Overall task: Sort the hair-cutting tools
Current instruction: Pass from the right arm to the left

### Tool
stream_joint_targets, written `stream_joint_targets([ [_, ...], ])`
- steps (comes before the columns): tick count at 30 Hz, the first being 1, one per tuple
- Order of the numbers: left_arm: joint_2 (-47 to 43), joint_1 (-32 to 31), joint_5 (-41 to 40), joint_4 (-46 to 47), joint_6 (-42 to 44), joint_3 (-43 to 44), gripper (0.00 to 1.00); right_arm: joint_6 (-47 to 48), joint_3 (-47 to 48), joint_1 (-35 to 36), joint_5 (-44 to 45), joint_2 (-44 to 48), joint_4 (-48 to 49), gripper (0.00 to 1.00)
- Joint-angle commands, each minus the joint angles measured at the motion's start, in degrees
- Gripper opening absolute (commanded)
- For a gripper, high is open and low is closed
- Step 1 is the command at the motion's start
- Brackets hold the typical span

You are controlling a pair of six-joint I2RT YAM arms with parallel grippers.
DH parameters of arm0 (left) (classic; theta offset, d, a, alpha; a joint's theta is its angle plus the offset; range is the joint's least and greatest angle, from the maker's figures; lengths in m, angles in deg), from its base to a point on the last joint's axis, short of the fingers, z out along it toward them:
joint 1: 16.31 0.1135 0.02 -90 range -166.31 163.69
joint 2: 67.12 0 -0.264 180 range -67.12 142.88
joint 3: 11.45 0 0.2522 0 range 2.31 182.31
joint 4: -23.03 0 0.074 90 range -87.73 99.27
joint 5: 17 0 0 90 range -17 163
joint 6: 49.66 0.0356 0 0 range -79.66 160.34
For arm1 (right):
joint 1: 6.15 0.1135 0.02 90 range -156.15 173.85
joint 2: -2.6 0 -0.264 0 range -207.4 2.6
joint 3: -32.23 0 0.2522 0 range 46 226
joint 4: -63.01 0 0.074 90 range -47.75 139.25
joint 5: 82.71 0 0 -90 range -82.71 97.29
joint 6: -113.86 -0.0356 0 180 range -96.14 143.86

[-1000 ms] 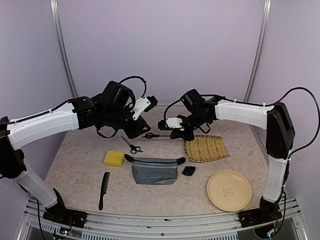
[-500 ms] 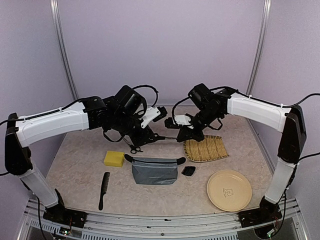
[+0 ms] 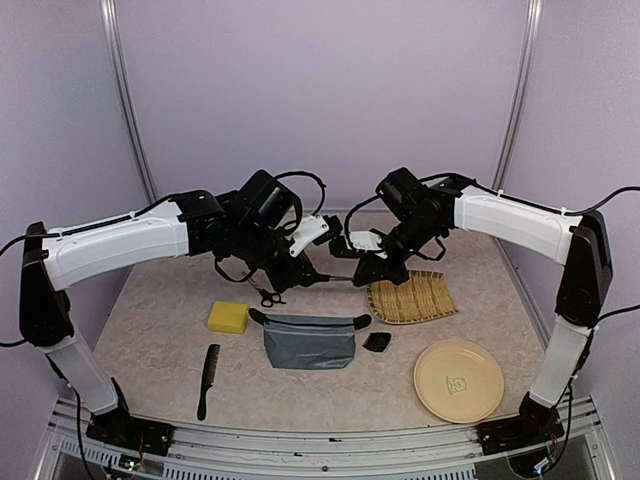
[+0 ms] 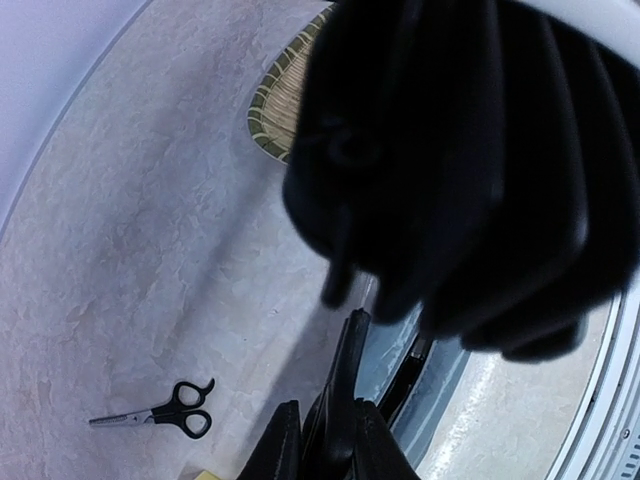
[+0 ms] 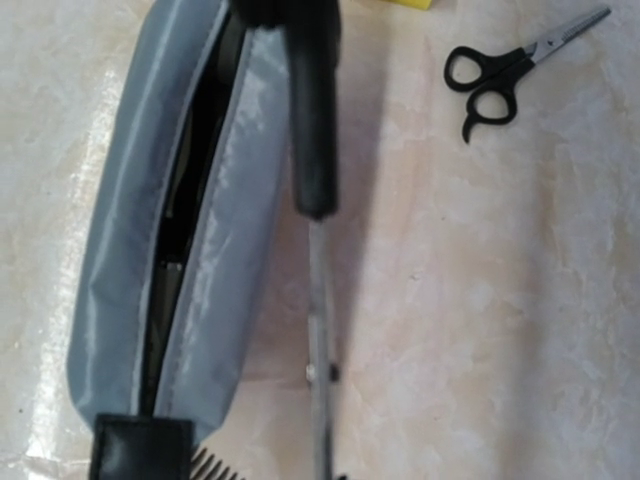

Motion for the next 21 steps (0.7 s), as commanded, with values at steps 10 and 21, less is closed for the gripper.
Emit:
stream_joint_targets([
  [10,-1.2,-0.2,2.1,0.4,-1.2,-0.3,0.00,-3.6,-4.8,0.3,-2.3,5.4,4.5,0.15],
  [21,-10.8,-2.9,-3.1,-2.8,-4.7,-8.9,0.00,-26.6,-19.4,-10.1,-13.1,16.4,19.4,0.52],
])
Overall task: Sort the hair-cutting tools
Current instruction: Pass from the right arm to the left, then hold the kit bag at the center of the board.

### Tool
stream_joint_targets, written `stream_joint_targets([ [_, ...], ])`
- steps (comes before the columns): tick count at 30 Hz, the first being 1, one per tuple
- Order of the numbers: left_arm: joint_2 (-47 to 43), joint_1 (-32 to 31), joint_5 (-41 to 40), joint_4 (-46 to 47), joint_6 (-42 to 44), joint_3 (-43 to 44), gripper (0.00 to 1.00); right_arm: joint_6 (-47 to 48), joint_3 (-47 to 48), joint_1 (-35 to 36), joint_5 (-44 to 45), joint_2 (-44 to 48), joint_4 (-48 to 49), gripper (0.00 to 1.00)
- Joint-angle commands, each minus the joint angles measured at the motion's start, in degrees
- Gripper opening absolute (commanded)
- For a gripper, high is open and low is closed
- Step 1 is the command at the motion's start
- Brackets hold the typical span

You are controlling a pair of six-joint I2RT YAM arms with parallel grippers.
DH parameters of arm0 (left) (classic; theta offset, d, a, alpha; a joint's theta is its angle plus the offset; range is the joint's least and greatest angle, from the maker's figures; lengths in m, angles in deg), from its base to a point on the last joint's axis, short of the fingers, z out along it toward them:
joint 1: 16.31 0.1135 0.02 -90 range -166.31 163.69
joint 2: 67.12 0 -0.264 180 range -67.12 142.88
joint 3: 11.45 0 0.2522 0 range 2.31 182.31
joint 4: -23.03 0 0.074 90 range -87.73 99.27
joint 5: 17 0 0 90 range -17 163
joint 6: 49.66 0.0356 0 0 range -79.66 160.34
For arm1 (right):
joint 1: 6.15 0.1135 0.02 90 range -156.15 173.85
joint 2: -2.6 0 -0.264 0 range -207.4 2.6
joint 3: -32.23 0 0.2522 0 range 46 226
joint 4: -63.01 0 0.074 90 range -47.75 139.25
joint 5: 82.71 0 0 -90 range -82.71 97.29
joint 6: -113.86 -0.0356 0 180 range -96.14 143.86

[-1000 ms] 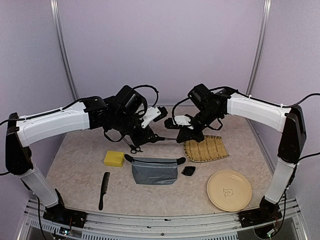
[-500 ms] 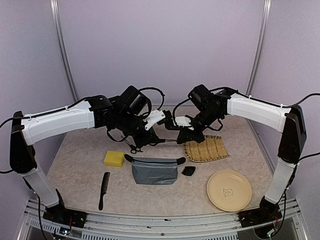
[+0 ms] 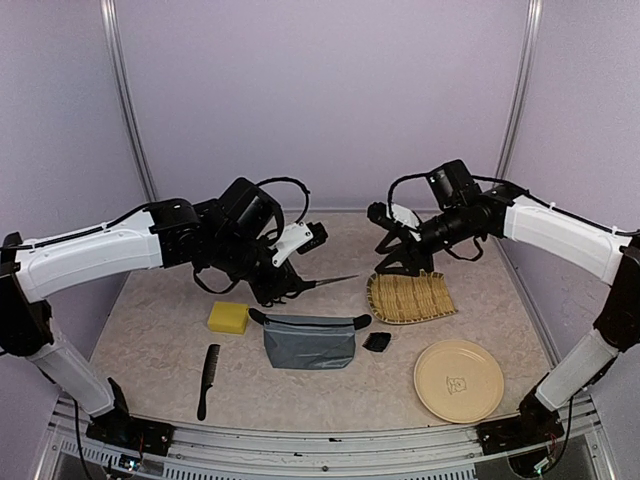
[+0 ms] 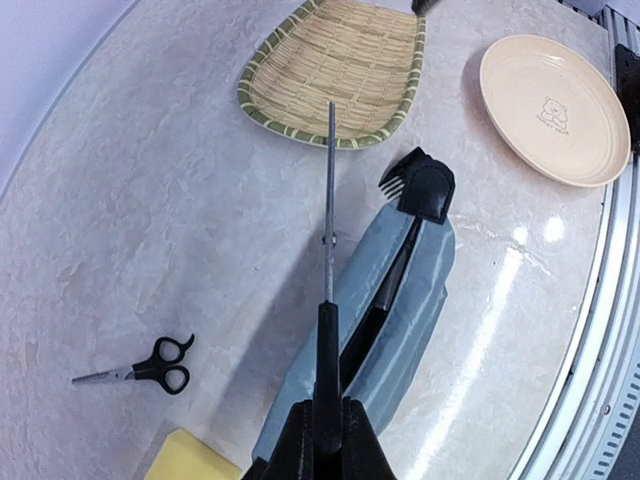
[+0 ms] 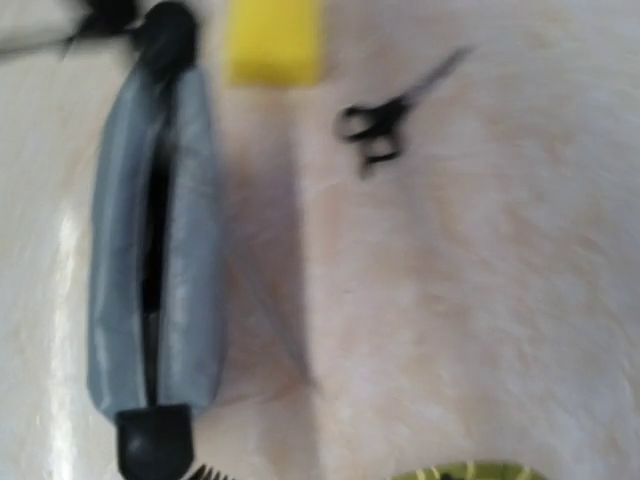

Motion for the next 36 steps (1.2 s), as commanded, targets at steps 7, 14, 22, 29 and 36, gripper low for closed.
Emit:
stream_joint_targets([
  [7,-8.8,-3.6,-3.1,-4.8,1.0,-6.6,0.00,-20.2,-11.0,-4.4,-19.5,-4.8,3.7,0.55],
  [14,-3.7,-3.6,-3.0,-10.3,2.9,-3.5,0.00,-22.8,-7.9,-4.4,-28.0,-13.5,2.1,0.54],
  [22,-0.5,-3.5,-2.9,-11.0,4.5,-2.9,0.00,-21.4,-5.5,-3.7,-33.8,-19.1,-1.2,0.50],
  [29,1.2,-3.4,-2.5,-11.3,5.1,-2.8,0.00,-20.8,-4.1,-3.1,-35.0,-20.0,-2.7,0.42],
  [36,1.4,-3.4,-1.4,-11.1,5.5,-0.6,0.00,-21.3,-3.1,-2.5,-30.2,-21.0,-3.5,0.44],
])
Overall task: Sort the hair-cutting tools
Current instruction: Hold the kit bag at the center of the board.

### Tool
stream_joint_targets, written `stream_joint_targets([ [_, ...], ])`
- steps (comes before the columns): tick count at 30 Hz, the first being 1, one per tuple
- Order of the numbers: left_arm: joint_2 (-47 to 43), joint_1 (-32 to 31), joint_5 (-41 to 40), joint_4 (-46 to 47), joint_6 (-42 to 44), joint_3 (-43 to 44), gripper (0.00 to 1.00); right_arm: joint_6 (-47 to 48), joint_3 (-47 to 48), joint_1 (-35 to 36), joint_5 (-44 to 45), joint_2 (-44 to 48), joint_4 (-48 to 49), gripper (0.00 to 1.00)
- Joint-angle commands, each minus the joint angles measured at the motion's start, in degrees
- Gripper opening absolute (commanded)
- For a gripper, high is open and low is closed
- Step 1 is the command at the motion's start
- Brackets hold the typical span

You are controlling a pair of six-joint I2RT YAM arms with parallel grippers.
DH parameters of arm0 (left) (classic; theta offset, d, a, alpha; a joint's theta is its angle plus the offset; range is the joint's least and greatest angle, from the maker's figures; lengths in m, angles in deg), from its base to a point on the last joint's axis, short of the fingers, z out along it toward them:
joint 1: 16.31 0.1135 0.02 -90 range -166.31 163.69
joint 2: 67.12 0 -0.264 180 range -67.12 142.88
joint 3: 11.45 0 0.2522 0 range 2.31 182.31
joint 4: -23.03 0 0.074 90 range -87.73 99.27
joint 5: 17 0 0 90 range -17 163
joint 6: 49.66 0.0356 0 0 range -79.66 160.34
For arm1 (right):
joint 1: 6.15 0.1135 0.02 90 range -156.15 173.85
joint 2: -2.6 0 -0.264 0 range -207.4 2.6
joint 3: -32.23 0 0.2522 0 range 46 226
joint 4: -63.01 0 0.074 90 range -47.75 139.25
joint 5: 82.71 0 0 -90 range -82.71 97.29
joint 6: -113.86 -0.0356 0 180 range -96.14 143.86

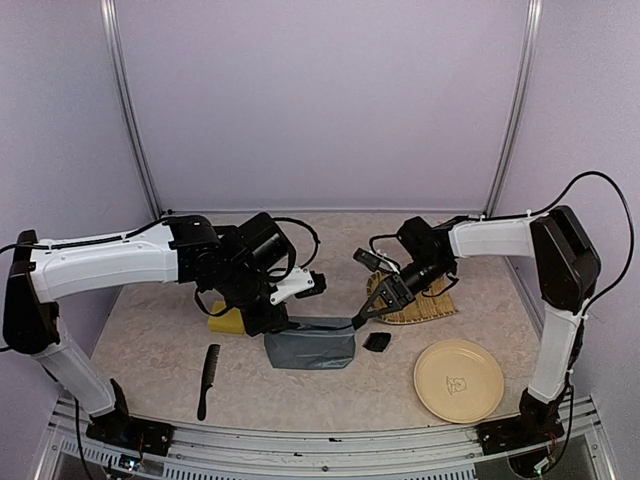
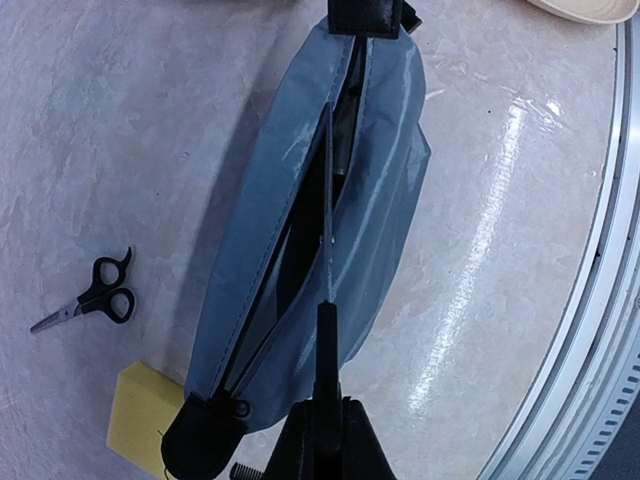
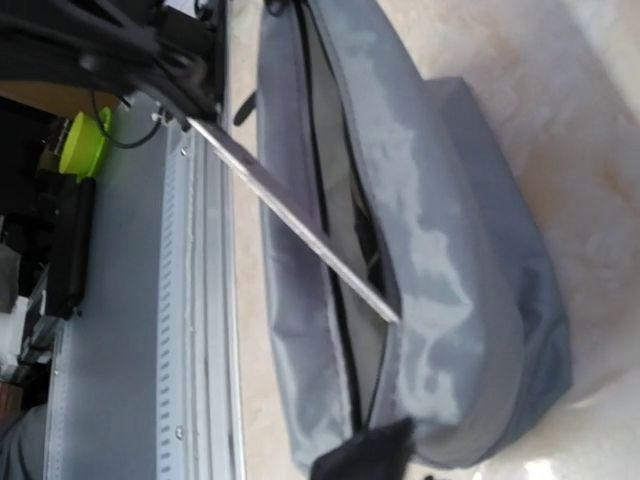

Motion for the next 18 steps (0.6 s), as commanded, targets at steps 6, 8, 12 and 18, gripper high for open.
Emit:
stream_joint_targets([
  [6,-1.1,0.2,4.0,-0.4,0.6,3.9,0.00,-0.3,0.8,1.1,4.0,-1.1,-1.4,0.51],
  [8,-0.3,0.3,4.3,-1.2,0.2,4.1,0.00,-0.2,1.0,1.2,3.8,-1.7,-1.6,0.45],
  [12,2.1,1.3,5.3,-2.6,-1.2,4.9,0.00,0.2,1.7,1.5,3.0,-2.8,-2.6,0.31],
  [18,4.0,1.9,6.8,-2.5,-0.9,5.6,0.00,0.8,1.9,1.7,3.1,-2.7,-2.7,0.12],
])
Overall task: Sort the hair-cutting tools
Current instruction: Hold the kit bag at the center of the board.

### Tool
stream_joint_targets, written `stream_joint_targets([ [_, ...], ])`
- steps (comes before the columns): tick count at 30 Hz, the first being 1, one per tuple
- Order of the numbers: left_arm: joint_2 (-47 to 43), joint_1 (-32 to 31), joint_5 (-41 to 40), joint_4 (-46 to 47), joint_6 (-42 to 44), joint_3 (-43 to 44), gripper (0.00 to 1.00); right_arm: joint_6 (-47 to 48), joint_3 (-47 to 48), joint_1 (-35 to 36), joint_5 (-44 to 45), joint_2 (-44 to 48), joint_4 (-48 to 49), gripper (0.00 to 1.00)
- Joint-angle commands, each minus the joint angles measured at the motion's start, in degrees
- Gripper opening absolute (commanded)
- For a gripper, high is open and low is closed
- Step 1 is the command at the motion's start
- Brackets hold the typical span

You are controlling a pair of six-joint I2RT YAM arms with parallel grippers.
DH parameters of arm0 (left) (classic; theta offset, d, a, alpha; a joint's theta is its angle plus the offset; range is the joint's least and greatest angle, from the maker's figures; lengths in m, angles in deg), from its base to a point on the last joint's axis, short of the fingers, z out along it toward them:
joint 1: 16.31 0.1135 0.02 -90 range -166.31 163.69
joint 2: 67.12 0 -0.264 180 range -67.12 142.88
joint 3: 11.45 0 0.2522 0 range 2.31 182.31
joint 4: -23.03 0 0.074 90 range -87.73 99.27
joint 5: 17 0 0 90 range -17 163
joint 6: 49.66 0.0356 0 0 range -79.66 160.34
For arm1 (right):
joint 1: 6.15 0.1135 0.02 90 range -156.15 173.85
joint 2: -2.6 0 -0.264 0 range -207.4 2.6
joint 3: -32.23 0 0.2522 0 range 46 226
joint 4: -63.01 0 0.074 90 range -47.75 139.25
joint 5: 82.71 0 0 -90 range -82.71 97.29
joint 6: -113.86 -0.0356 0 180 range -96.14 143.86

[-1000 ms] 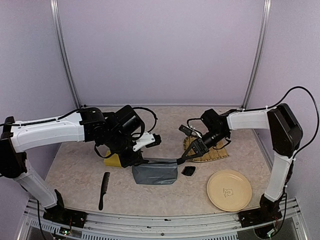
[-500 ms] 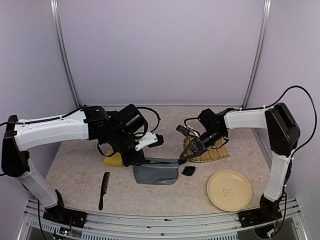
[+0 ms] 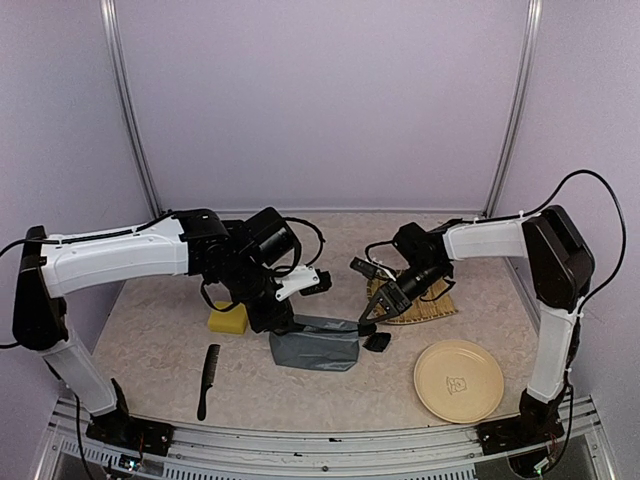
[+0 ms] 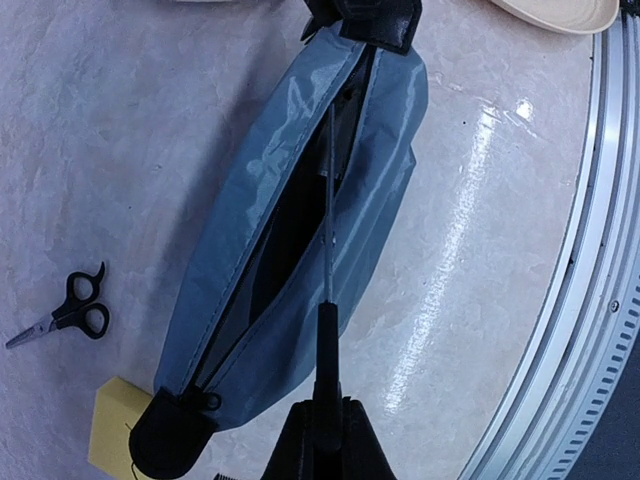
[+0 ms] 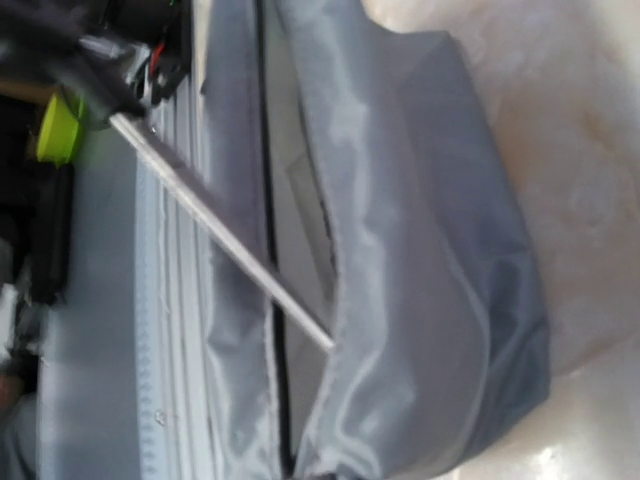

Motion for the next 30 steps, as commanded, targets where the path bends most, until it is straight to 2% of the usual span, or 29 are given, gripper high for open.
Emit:
stream_joint_targets([
  [1,1.5,0.8,2.5,-0.3,-0.2,2.0,0.00,0.9,1.5,0.7,-0.2,-0.5,-1.0,0.09],
  [4,2.8,1.1,2.8,0.0,-0.1,2.7,0.00,1.3,2.5,0.7,-0.8,-0.8,-1.3,0.00],
  [10,6.3,1.7,3.6,-0.9,0.6,5.7,0.00,2.5,3.7,1.0,-0.3,-0.6,-2.6,0.00],
  [11,6.7,1.6,3.5,-1.2,0.5,6.4,0.00,2.8,3.8,1.0,0.3,-0.3,-3.0,0.05],
  [13,6.3,1.4,3.4,-1.3,0.4,7.0,0.00,2.5,3.4,1.0,2.4,1.1,-2.4,0.25],
  [16,4.9,1.3,2.4,-1.5,-0.8,7.0,0.00,1.1,1.5,0.6,7.3,3.8,-0.4,0.41],
  [19,3.0,0.9,2.2,-1.6,-1.8,6.6,0.00,1.2,-0.3,0.3,10.5,5.7,-0.1,0.51],
  [23,1.2,0.6,3.3,-1.5,-2.1,5.5,0.00,3.6,0.3,0.3,7.2,3.4,-5.2,0.52],
  [30,3.0,0.5,4.5,-3.2,-1.9,6.3,0.00,2.8,0.3,0.5,7.1,2.3,-5.2,0.53],
])
